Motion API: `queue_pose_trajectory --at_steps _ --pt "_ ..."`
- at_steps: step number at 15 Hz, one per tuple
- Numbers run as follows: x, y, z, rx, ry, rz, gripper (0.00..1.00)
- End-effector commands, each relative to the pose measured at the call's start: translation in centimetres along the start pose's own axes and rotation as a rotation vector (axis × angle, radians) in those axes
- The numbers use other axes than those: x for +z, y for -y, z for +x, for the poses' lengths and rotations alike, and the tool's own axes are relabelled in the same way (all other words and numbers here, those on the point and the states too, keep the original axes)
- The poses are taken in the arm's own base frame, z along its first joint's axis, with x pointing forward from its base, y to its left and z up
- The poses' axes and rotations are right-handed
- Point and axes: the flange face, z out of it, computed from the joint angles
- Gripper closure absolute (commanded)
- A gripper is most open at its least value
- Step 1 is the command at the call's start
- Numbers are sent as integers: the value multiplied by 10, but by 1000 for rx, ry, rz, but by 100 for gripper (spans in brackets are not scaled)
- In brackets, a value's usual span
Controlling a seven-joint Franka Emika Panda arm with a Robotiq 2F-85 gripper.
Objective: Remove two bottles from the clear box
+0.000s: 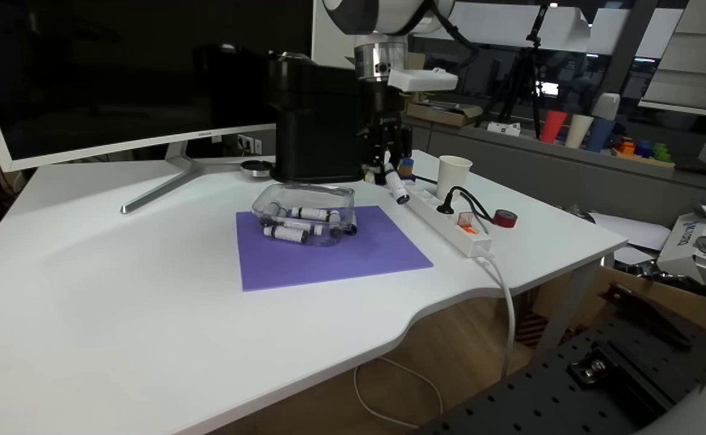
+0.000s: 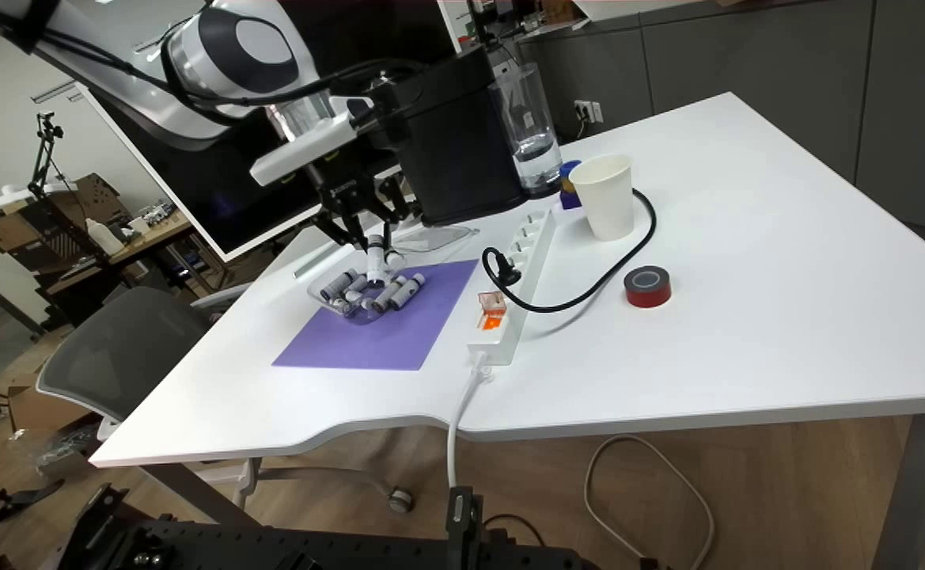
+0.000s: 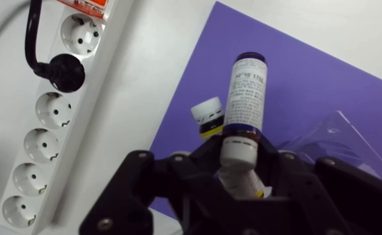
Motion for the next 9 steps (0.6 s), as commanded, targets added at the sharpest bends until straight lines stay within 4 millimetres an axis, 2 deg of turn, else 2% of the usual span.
queue_pose_trajectory --at_steps 1,9 --pt "18 -17 -6 64 6 21 93" --pt "71 -29 -2 100 66 63 93"
